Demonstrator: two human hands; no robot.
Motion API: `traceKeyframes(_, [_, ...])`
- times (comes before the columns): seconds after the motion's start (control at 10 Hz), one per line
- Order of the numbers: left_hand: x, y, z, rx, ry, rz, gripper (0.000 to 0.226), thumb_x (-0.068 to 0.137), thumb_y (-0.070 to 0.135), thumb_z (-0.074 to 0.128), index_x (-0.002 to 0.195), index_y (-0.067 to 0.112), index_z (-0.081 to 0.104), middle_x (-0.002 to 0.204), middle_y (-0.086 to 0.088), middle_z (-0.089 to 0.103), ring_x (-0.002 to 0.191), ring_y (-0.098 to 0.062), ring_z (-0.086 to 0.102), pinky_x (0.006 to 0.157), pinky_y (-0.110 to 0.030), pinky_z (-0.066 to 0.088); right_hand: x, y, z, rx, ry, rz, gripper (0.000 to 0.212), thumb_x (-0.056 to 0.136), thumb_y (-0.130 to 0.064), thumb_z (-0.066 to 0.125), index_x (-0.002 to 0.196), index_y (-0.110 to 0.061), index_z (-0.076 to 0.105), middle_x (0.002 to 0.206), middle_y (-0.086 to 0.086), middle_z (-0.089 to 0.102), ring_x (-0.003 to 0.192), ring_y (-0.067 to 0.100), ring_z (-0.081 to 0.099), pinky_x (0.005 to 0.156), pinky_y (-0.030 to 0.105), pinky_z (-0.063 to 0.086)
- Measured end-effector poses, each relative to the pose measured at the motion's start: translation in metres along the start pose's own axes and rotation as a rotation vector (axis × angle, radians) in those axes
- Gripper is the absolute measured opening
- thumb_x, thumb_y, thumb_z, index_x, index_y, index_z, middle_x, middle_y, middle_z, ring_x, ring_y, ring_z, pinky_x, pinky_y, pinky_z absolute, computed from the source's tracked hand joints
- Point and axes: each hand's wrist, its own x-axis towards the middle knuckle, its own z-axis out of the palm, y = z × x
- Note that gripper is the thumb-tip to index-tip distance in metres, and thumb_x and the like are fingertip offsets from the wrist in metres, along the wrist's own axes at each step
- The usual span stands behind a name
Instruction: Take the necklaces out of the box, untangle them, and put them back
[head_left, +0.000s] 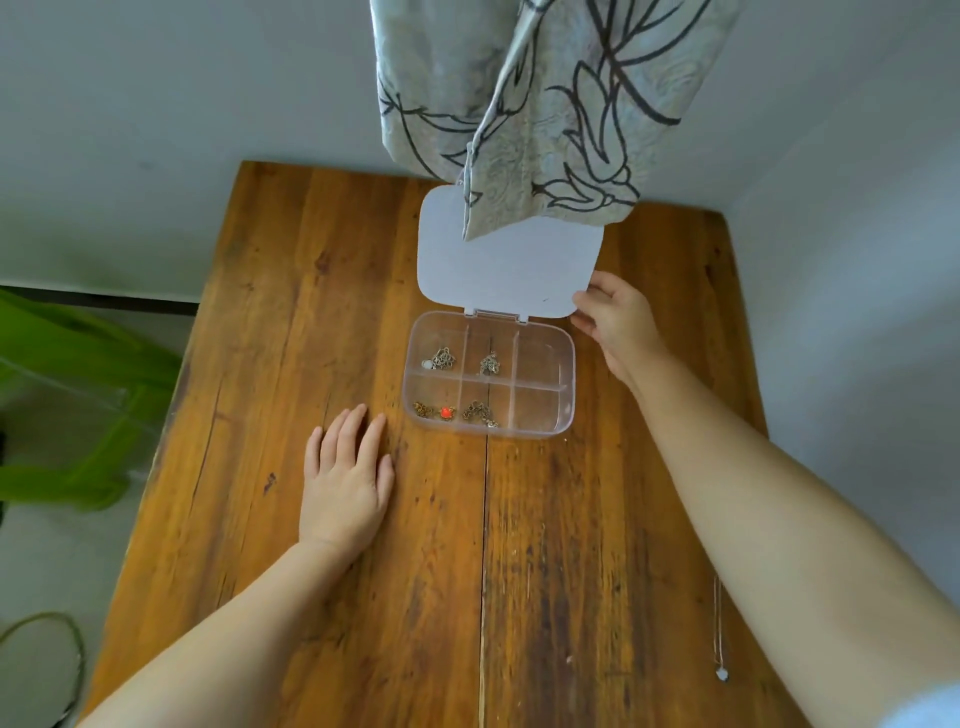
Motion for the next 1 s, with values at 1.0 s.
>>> traceKeyframes(1.0, [0.014,0.008,-0.064,-0.018,-0.399,0.007,0.054,0.097,0.045,0.03,0.143,0.018,0.026,0.153,-0.007,0.024,0.139,-0.025,0.023,0.113,-0.04,0.023,-0.068,-0.021,0.017,-1.591,-0.495,-0.208,0.061,0.092,0.006,0.037,0.148,-0.015,0.026,0.158,0.008,0.021,0.146,0.028,0.015,0.117,0.046,0.021])
